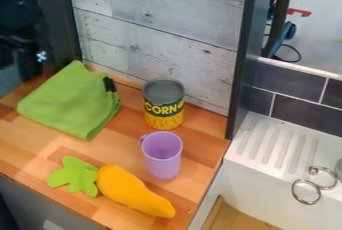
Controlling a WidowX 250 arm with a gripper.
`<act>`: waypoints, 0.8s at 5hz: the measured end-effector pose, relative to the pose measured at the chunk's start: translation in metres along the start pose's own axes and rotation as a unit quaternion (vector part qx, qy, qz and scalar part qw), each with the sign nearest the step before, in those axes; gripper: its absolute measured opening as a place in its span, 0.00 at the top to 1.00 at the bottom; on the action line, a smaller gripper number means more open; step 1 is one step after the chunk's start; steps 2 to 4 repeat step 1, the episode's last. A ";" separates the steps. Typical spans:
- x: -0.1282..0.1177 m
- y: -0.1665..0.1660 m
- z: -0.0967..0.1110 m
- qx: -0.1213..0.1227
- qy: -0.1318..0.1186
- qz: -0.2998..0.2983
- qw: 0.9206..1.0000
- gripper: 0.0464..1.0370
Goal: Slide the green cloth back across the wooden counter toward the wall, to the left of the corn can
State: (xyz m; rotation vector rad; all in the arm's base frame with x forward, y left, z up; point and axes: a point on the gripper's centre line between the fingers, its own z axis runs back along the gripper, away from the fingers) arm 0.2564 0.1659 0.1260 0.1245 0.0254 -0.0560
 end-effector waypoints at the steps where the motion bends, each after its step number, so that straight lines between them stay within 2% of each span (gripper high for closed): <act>1: -0.020 -0.010 0.010 -0.003 0.008 0.004 1.000 0.04; 4: -0.020 -0.010 0.010 -0.003 0.008 0.004 1.000 0.04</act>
